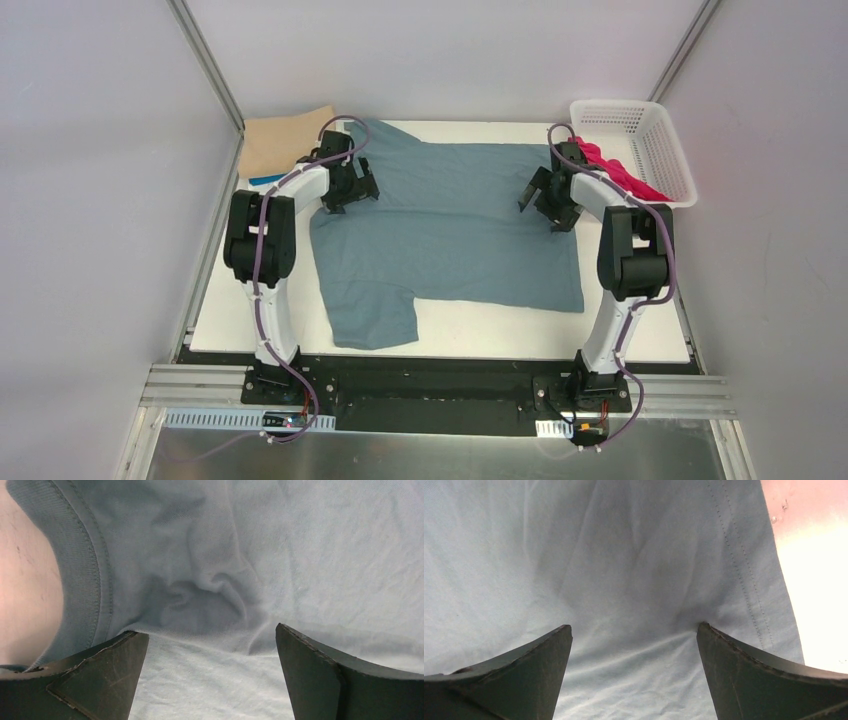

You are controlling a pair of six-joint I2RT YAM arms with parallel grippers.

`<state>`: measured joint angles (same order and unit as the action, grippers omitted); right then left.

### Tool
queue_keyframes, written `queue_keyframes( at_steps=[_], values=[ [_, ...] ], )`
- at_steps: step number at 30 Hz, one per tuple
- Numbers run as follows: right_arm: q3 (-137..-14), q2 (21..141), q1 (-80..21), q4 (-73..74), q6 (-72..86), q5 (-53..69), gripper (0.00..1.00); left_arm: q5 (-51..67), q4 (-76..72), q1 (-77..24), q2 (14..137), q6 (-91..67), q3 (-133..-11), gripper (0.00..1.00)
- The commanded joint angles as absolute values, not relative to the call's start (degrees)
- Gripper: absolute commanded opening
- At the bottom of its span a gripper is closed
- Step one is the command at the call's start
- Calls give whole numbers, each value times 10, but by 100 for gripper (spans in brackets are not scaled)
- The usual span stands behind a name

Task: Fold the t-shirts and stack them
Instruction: Flatten out the tshirt

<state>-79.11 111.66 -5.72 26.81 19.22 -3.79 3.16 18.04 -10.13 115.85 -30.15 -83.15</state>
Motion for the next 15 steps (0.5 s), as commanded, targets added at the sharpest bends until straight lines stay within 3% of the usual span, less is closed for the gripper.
queue_keyframes(
  at_steps=[1, 7, 15],
  values=[
    [-821, 1080, -56, 284, 181, -47, 100, 42, 208, -97, 1148, -270, -863, 99],
    [-755, 971, -91, 287, 178, -54, 100, 37, 224, -127, 1023, -282, -791, 99],
    [-552, 737, -112, 244, 286, -109, 100, -37, 289, -210, 751, -439, -543, 99]
  ],
)
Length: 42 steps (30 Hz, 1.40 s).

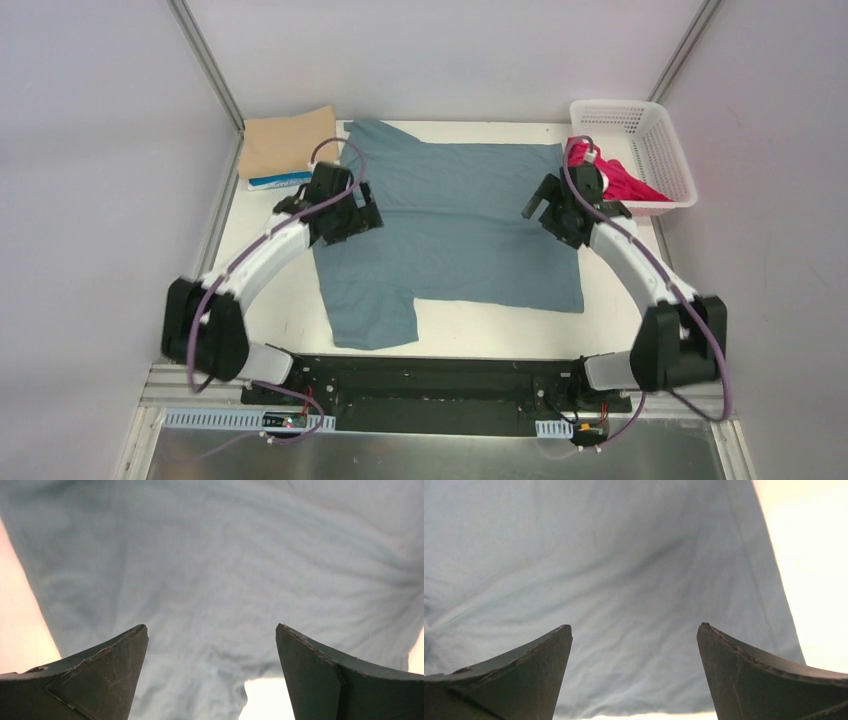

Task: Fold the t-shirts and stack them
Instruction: Flatten out the tshirt, then grab the side of the flattened tshirt closest away from the robot with both arms

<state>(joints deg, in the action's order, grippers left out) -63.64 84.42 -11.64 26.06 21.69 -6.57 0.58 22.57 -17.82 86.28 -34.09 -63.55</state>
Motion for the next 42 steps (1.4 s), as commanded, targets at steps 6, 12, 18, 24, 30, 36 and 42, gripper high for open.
queue_keyframes(
  at_steps=[6, 12, 18, 24, 30, 36, 42],
  values=[
    [-427, 602, -111, 207, 341, -117, 100, -64, 444, -301, 574, -581, -400, 99],
    [-409, 562, -112, 230, 343, -123, 100, -26, 556, -350, 401, -678, -310, 90],
    [-403, 571, -112, 244, 339, -140, 99, -19, 555, -361, 372, -695, -275, 76],
    [-404, 582, -111, 242, 335, -136, 100, -75, 506, -362, 445, -689, -280, 64],
    [-401, 577, -111, 255, 331, -162, 100, -78, 433, -362, 509, -678, -274, 53],
    [-385, 552, -81, 293, 381, -193, 100, -58, 402, -362, 551, -660, -260, 1],
    [-346, 478, -56, 398, 436, -227, 100, -50, 401, -362, 516, -647, -245, 0]
  ],
)
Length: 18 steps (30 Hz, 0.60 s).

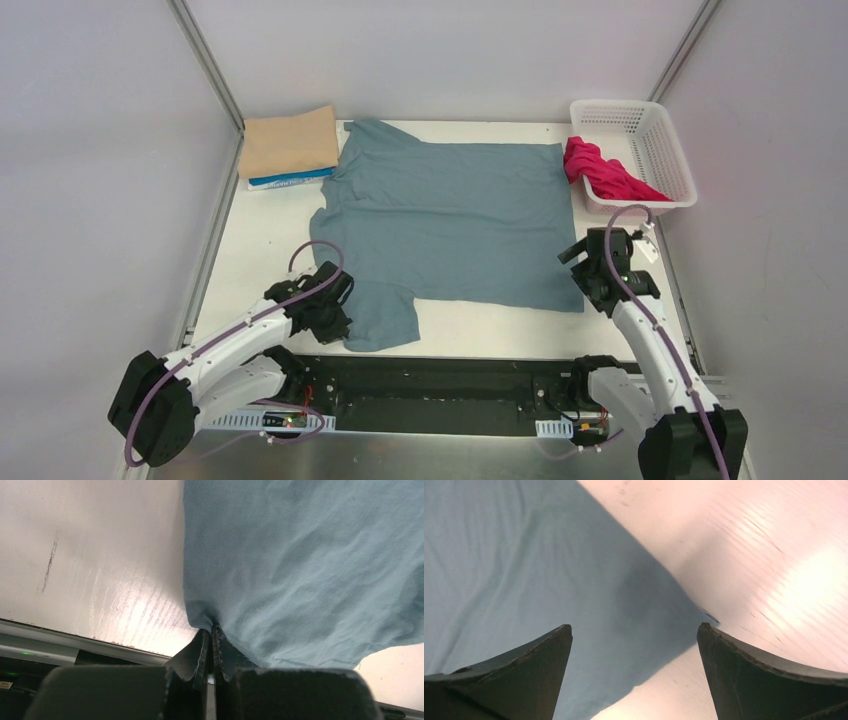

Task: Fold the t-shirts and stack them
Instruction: Grab the side of the flattened tshirt closest away from the robot with both arms

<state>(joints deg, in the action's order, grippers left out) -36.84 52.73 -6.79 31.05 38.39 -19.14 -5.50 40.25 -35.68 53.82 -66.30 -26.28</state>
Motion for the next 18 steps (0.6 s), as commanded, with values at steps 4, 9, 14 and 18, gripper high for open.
queue_keyframes(
  at_steps=[4, 9, 14, 18],
  values=[
    [-296, 443, -54, 410, 491, -198, 99, -44, 402, -361, 494, -630, -249, 0],
    [-246, 479, -54, 325, 505, -173, 88, -38, 402, -362, 473, -612, -251, 0],
    [-236, 561, -54, 248, 491, -150, 64, -22, 402, -361, 462, -599, -251, 0],
    [-234, 582, -54, 240, 491, -142, 43, -2, 402, -361, 456, -597, -251, 0]
  ],
)
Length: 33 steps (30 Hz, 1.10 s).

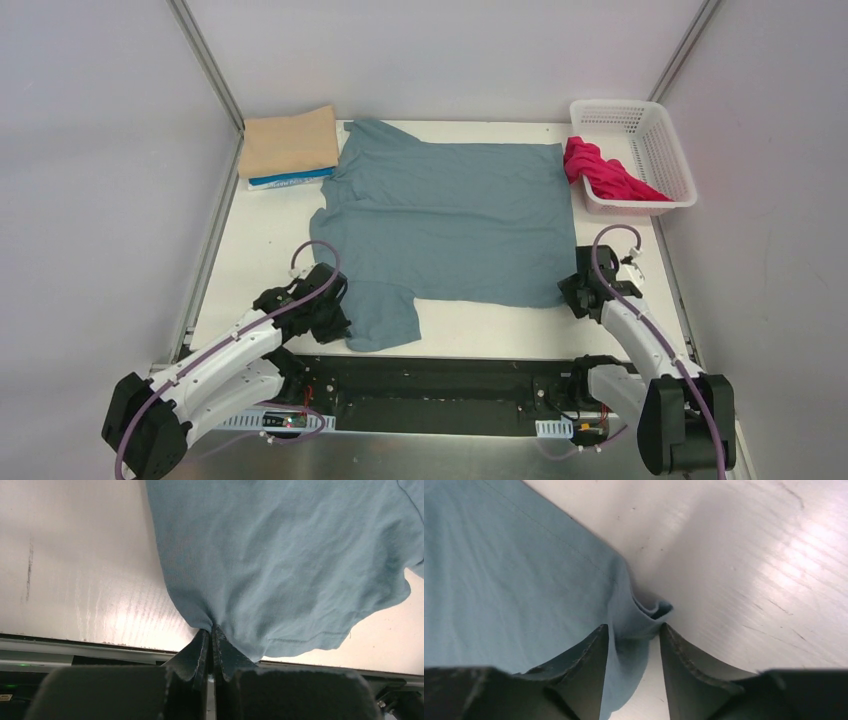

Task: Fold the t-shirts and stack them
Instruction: Grab the side of the flattened tshirt closest away from the robot with both arms, then fold the flattened tshirt in 1/3 of the way

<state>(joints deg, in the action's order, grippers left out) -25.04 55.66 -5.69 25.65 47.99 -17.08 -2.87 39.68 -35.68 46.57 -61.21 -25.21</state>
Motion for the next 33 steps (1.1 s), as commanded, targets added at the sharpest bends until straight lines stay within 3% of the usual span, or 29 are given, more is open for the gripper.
queue_keyframes(
  at_steps=[1, 7, 14, 22, 33],
  values=[
    [-232, 578, -54, 240, 491, -141, 35, -1, 403, -361, 455, -596, -252, 0],
    [-246, 511, -54, 309, 479, -150, 0, 49, 451, -361, 452, -601, -270, 0],
    [-291, 446, -54, 461, 469, -119, 0, 82, 574, -361, 389, -629, -294, 0],
    [-304, 409, -55, 516, 466, -77, 3, 94, 590, -361, 365, -639, -301, 0],
    [-341, 482, -56, 451, 433, -56, 3, 73, 419, -361, 461, -582, -358, 0]
  ],
)
